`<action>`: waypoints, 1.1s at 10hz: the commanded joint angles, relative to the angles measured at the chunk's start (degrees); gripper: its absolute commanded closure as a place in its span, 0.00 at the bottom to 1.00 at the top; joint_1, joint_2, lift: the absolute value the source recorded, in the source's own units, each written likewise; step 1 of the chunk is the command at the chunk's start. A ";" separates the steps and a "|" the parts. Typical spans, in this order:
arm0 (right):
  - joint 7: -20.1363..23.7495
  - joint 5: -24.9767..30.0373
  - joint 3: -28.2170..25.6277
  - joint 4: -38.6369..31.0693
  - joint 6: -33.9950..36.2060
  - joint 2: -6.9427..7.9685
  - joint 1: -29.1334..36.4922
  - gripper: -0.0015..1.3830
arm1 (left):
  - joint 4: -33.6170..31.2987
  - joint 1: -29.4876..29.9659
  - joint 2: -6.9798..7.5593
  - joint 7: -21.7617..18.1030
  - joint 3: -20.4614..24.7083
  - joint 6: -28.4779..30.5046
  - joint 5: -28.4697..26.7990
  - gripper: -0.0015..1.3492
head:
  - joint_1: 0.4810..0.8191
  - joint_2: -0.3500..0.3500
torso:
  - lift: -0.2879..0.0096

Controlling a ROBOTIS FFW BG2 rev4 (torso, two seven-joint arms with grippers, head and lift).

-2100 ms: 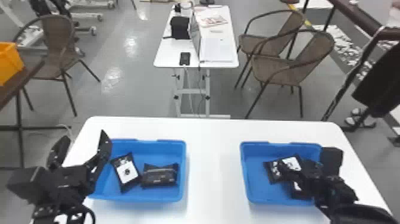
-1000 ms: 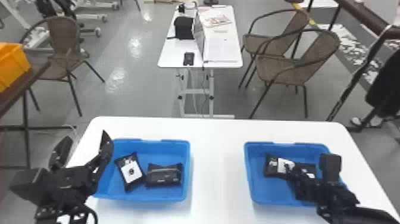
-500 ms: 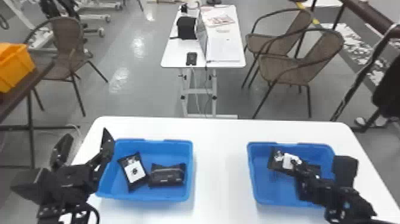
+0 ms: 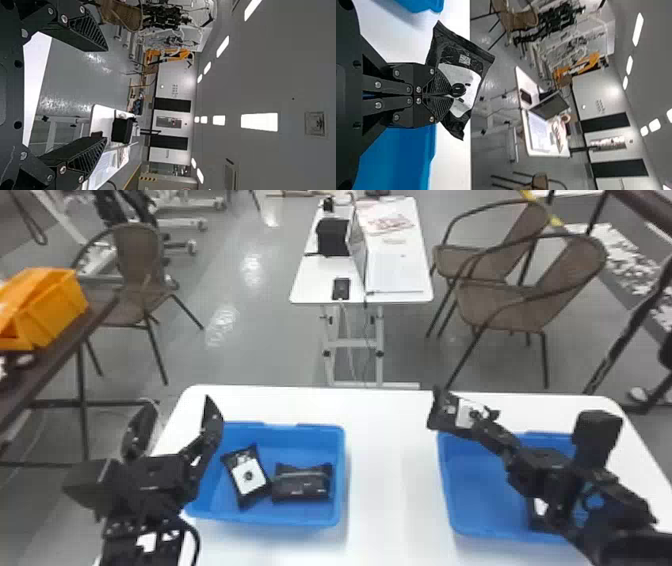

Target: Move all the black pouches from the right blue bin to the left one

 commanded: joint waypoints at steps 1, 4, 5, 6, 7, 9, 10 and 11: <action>1.52 -0.88 3.70 0.20 0.03 -0.07 -3.55 0.92 | -0.21 -0.35 -0.15 0.00 -0.66 0.85 0.03 0.18 | 0.63 0.67 | 1.00; 4.95 -1.76 8.80 2.40 -0.41 -0.07 -9.70 0.92 | -1.35 -1.06 -0.15 0.00 -1.89 3.93 0.91 0.18 | 0.63 0.77 | 1.00; 6.44 -2.19 10.12 3.19 -0.41 -0.07 -11.37 0.92 | -2.32 -1.32 -0.15 0.00 -2.51 6.12 2.75 0.18 | 0.63 0.78 | 1.00; 7.85 -3.25 11.43 4.16 -0.24 -0.07 -12.96 0.92 | -3.55 -1.85 -0.15 0.00 -3.21 9.38 5.74 0.18 | 0.63 0.80 | 1.00; 9.96 -4.48 12.66 5.56 0.12 -0.07 -14.63 0.92 | -4.25 -3.08 0.88 -0.35 -4.26 13.42 11.72 0.18 | 0.63 0.81 | 1.00; 14.18 -5.62 15.04 8.46 0.99 0.02 -17.88 0.92 | -5.92 -5.36 4.13 -0.35 -6.29 19.48 22.53 0.18 | 0.63 0.82 | 1.00; 15.67 -6.33 16.09 9.69 1.17 0.02 -19.11 0.92 | -6.09 -6.86 4.83 -1.23 -6.64 23.35 29.47 0.18 | 0.63 0.82 | 1.00; 16.73 -6.68 17.06 10.40 1.43 0.11 -19.90 0.92 | -6.45 -8.00 4.92 -2.64 -6.55 25.20 30.61 0.18 | 0.63 0.82 | 1.00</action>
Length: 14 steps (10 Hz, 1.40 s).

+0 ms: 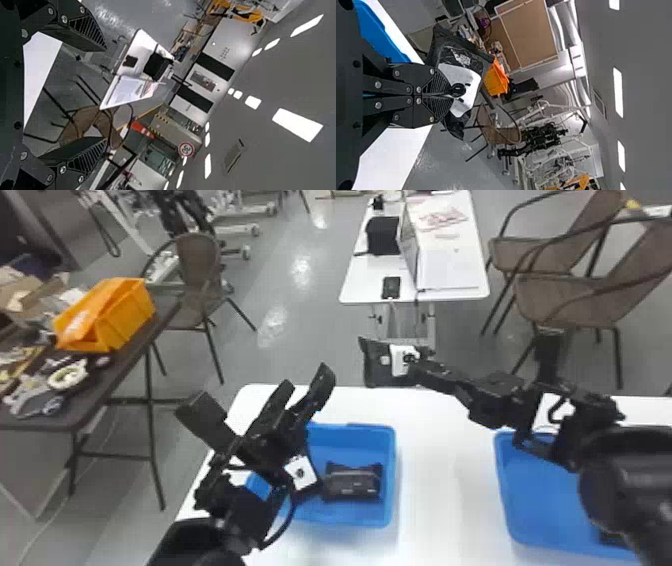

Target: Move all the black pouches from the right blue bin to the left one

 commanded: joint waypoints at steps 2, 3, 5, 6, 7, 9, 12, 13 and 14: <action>1.30 -2.22 3.84 3.57 0.23 0.19 -2.77 0.92 | -0.73 -2.08 0.02 -1.29 -0.63 4.32 1.37 0.18 | 0.63 0.81 | 1.00; 1.82 -2.22 5.24 4.62 0.05 0.28 -3.74 0.92 | -0.64 -2.61 -0.07 -1.64 -1.33 5.64 1.37 0.18 | 0.63 0.81 | 1.00; 2.61 -2.83 7.70 7.08 -0.83 0.72 -5.76 0.92 | -0.64 -3.84 -0.16 -2.69 -1.77 8.71 1.37 0.18 | 0.63 0.82 | 1.00; 2.88 -3.54 8.67 7.96 -1.18 1.07 -6.38 0.92 | -0.64 -4.02 -0.25 -2.78 -1.77 8.89 1.02 0.18 | 0.63 0.82 | 1.00; 2.97 -3.80 9.11 8.40 -1.44 1.16 -6.64 0.92 | -0.64 -4.02 -0.25 -2.87 -1.68 9.24 0.41 0.21 | 0.63 0.82 | 1.00; 3.05 -4.50 9.02 8.93 -1.62 1.16 -6.64 0.92 | -1.35 -4.63 0.02 -2.96 -1.60 11.70 -3.37 0.95 | 0.63 0.83 | 1.00; 3.14 -4.77 9.02 9.28 -2.14 1.16 -6.64 0.92 | -1.96 -4.19 -0.42 -3.05 -1.16 11.08 -5.13 0.91 | 0.63 0.84 | 1.00; 3.14 -4.86 9.02 9.37 -2.23 1.16 -6.64 0.92 | -1.96 -4.10 -0.51 -3.05 -1.07 10.91 -5.22 0.91 | 0.63 0.84 | 1.00; 3.14 -5.56 8.93 9.90 -2.41 1.16 -6.64 0.89 | -1.96 -3.84 -0.51 -3.05 -1.07 10.12 -5.57 0.91 | 0.63 0.84 | 1.00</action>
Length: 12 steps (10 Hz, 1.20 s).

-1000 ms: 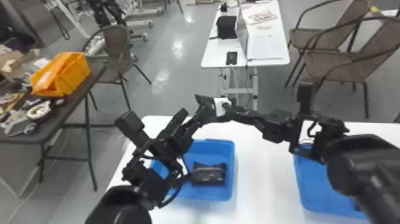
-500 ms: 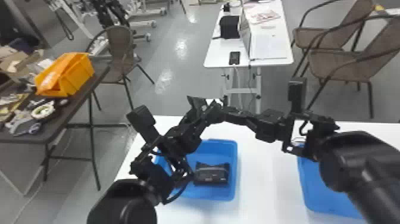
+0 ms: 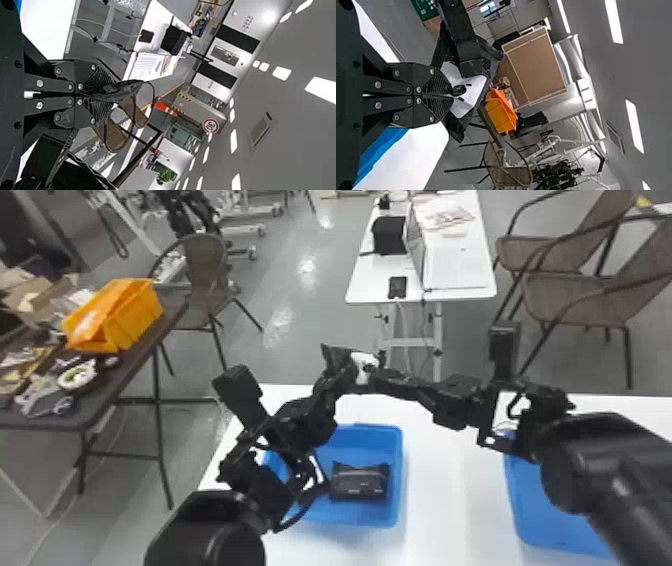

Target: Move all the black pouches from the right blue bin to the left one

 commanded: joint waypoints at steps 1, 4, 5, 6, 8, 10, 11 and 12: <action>-0.01 -0.69 -0.31 0.77 -0.44 -0.01 0.09 0.63 | -0.01 0.32 -0.18 0.00 0.19 -1.14 -0.61 0.91 | 0.63 0.85 | 1.00; -0.18 3.35 -4.53 -0.63 -1.06 -0.01 2.02 0.06 | 0.08 1.29 -1.24 0.00 2.12 -3.77 -3.86 0.91 | 0.63 0.84 | 1.00; -0.45 5.72 -6.64 -1.69 -1.14 -0.01 3.34 0.11 | 0.08 1.99 -1.94 0.00 3.53 -4.74 -7.46 0.91 | 0.63 0.84 | 1.00; -1.68 6.95 -9.01 -2.65 -1.32 -0.01 5.36 0.12 | 0.08 2.70 -2.91 0.18 4.85 -4.74 -9.66 0.91 | 0.63 0.84 | 1.00; -6.51 7.92 -13.84 -5.82 -1.32 -0.09 10.81 0.13 | 0.52 4.37 -4.40 0.18 7.04 -6.50 -19.42 0.91 | 0.63 0.83 | 1.00; -9.94 8.36 -17.97 -8.37 -2.64 -0.01 15.38 0.13 | 7.64 6.12 -4.31 0.18 7.13 -14.76 -26.10 0.91 | 0.63 0.81 | 1.00; -10.11 8.18 -19.20 -8.45 -2.64 -0.01 16.44 0.13 | 10.01 6.65 -4.46 0.27 6.69 -16.78 -28.91 0.91 | 0.63 0.79 | 1.00; -10.20 7.48 -19.73 -8.19 -2.64 -0.01 17.05 0.13 | 12.03 6.56 -4.46 0.18 6.69 -16.52 -32.42 0.91 | 0.63 0.78 | 1.00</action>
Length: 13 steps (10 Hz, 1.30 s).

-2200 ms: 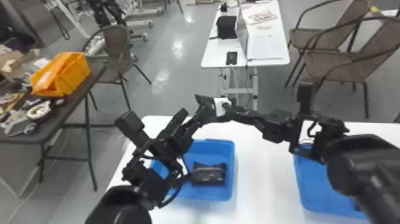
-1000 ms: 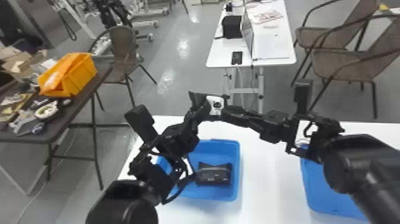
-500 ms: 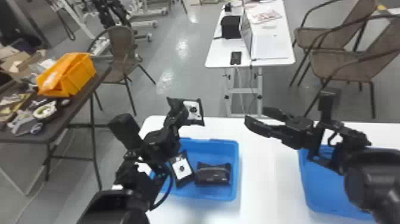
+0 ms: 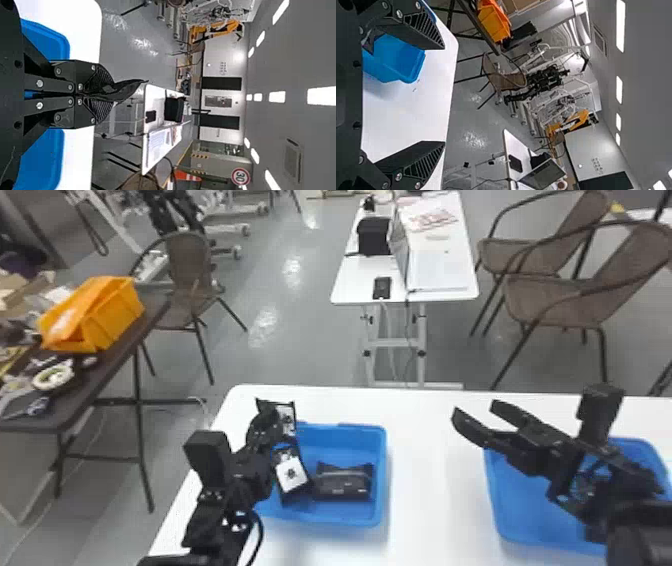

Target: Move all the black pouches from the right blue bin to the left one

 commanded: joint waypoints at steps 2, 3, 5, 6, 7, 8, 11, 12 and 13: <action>-0.01 -0.48 -0.53 0.28 -0.01 -0.09 0.86 0.13 | 4.36 -0.30 -0.09 -0.10 -0.47 -0.76 -5.07 0.91 | 0.63 0.76 | 1.00; -0.01 -0.40 -0.53 0.28 -0.01 -0.09 0.94 0.13 | 4.36 -0.30 -0.15 -0.01 -0.47 -0.58 -4.98 0.90 | 0.63 0.76 | 1.00; -0.01 -0.57 -0.62 0.02 -0.01 -0.35 1.21 0.13 | 4.89 -0.13 -0.15 -0.01 0.14 -0.93 -2.69 0.41 | 0.63 0.76 | 1.00; -0.10 -0.13 -0.88 -0.24 -0.01 -0.53 1.56 0.13 | 4.63 0.22 -0.15 -0.01 0.32 -3.57 -2.69 0.16 | 0.63 0.76 | 1.00; -0.71 2.15 -1.76 -1.74 0.17 -0.53 2.26 0.13 | 4.36 0.40 -0.15 0.07 0.58 -6.56 -2.61 0.05 | 0.63 0.76 | 1.00; -3.44 3.03 -2.37 -4.29 0.60 -0.53 3.93 0.13 | 3.57 0.40 -0.15 0.07 0.76 -7.70 -1.46 0.09 | 0.63 0.75 | 1.00; -9.59 6.99 -6.24 -10.61 0.60 -0.53 9.91 0.13 | 0.67 0.40 -0.15 0.16 1.63 -9.11 0.38 0.11 | 0.63 0.70 | 1.00; -10.65 6.90 -8.00 -11.32 0.69 -0.44 11.84 0.13 | 0.41 0.49 -0.15 0.43 1.72 -9.46 0.73 0.11 | 0.63 0.68 | 1.00; -13.11 7.87 -9.23 -12.63 0.69 -0.35 13.86 0.13 | 0.32 0.66 -0.15 0.69 1.72 -9.28 0.73 0.11 | 0.63 0.65 | 1.00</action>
